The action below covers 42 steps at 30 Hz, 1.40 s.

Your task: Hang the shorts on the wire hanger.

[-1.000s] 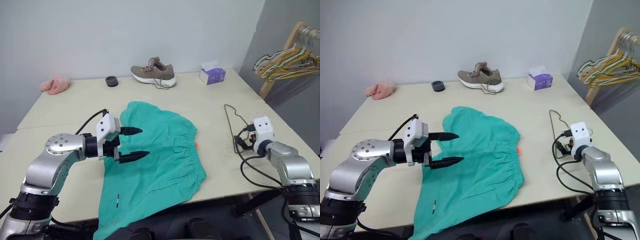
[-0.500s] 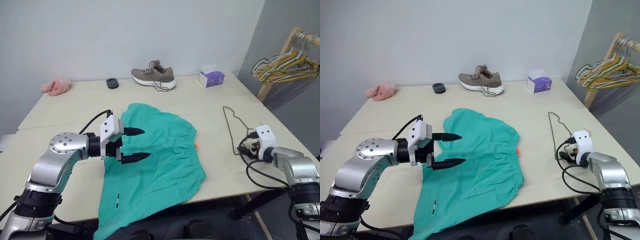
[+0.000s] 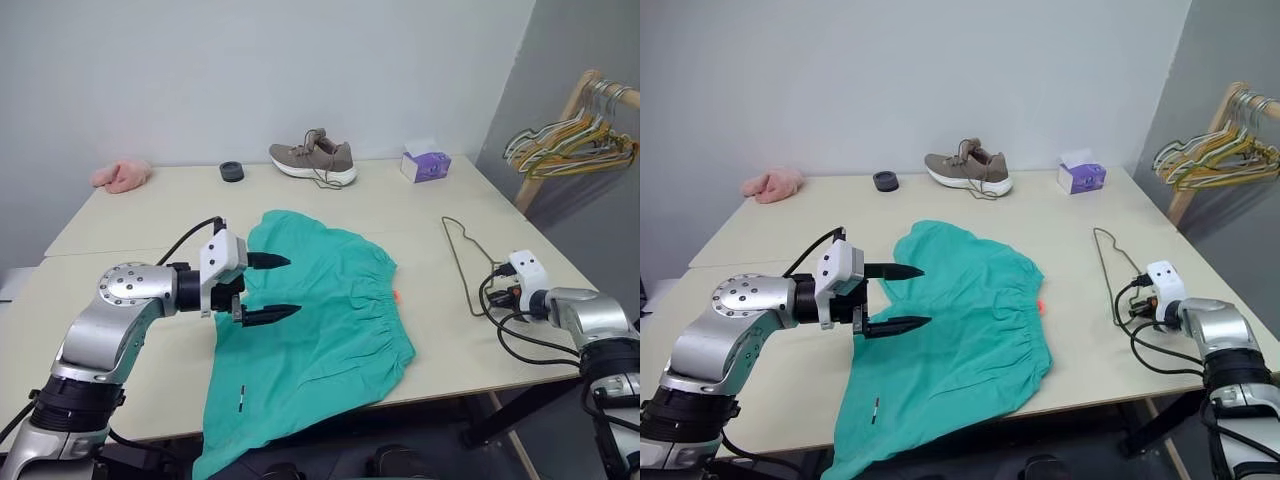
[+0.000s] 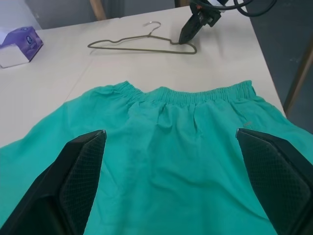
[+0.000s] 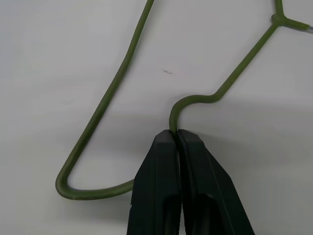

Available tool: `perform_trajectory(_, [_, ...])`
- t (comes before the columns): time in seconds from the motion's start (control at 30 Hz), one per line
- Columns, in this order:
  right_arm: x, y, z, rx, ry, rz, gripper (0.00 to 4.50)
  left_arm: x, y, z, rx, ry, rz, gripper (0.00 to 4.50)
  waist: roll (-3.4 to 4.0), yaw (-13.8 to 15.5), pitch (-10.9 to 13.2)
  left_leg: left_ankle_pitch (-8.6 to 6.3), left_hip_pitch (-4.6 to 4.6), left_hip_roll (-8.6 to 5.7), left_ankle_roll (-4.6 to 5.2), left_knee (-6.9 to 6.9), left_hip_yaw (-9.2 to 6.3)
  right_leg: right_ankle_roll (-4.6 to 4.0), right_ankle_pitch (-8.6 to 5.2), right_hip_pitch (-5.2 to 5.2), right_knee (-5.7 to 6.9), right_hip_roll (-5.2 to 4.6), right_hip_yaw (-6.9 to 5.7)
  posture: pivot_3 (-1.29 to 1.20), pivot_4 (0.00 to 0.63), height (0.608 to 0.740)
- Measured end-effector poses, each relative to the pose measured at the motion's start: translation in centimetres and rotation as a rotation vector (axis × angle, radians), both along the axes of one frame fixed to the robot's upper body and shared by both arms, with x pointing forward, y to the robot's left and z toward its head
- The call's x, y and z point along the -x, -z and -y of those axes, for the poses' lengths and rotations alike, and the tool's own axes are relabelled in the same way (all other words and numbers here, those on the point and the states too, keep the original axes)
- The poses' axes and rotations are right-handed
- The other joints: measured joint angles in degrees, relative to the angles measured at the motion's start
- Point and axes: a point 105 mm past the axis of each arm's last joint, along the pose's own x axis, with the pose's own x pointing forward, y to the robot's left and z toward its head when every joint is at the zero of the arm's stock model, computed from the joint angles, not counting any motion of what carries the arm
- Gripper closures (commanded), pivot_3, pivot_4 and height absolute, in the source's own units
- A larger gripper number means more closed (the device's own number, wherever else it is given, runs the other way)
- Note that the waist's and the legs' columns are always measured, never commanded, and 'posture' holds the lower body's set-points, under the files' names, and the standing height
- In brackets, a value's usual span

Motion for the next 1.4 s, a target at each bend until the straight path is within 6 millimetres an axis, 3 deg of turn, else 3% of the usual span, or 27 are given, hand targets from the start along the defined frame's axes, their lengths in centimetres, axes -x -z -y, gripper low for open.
perform_trajectory(0.2, [-1.5, -1.2, -0.4, 0.181, -0.128, 0.120, 4.49, -1.0, 0.4, -0.3, 0.028, -0.068, 0.009, 0.00, 0.56, -0.2, 0.4, -0.03, -0.28, -0.02, 0.05, -0.09, 0.10, 0.41, 0.30, -0.25, 0.06, -0.04, 0.11, -0.17, 0.000, 0.740])
perform_trajectory(0.33, [-2.8, -4.1, -2.8, 0.282, -0.305, 0.265, 4.49, -2.8, -0.5, -0.7, 0.057, -0.151, 0.046, 0.00, 0.98, -0.7, 0.4, -0.02, -1.11, 0.05, 0.05, -0.06, 0.07, 0.41, 0.31, -1.14, 0.32, 0.02, 0.11, -0.18, 0.000, 0.740])
perform_trajectory(0.5, [-3.6, -8.7, -6.1, 0.452, -0.565, 0.469, 4.49, -5.2, -3.0, -1.9, 0.106, -0.266, 0.099, 0.00, 1.00, -1.4, 0.4, -0.03, -1.22, 0.03, 0.05, -0.09, 0.06, 0.41, 0.32, -1.26, 0.32, -0.03, 0.09, -0.19, 0.000, 0.740])
perform_trajectory(0.67, [-2.7, -10.0, -9.0, 0.654, -0.856, 0.588, 4.49, -6.5, -4.2, -3.3, 0.188, -0.351, 0.014, 0.00, 1.00, -1.7, 0.4, -0.05, -1.22, 0.00, 0.06, -0.09, 0.12, 0.43, 0.31, -1.27, 0.27, -0.04, 0.04, -0.19, 0.000, 0.740])
perform_trajectory(0.87, [-1.4, -11.2, -12.9, 0.846, -1.195, 0.752, 4.49, -5.1, -3.5, -4.4, 0.164, -0.307, -0.191, 0.00, 1.08, -2.7, 0.5, -0.05, -1.21, 0.02, 0.05, -0.09, 0.13, 0.42, 0.31, -1.35, 0.37, -0.01, 0.03, -0.20, 0.000, 0.740])
perform_trajectory(1.2, [0.5, -13.2, -17.5, 0.868, -1.447, 0.993, 4.49, -4.5, -1.2, -4.2, 0.105, -0.279, -0.315, 0.00, 1.08, -3.2, 0.5, -0.04, -1.19, 0.02, 0.05, -0.06, 0.05, 0.17, 0.45, -1.31, 0.41, -0.02, 0.12, -0.20, 0.000, 0.740])
perform_trajectory(1.4, [1.1, -13.8, -19.0, 0.850, -1.513, 1.060, 4.49, -0.6, 1.4, -2.7, 0.068, -0.100, -0.501, 0.00, 1.06, -3.4, 0.5, -0.04, -1.20, -0.02, 0.04, -0.04, 0.13, -0.02, 0.38, -1.50, 0.78, -0.06, 0.20, -0.21, 0.000, 0.740])
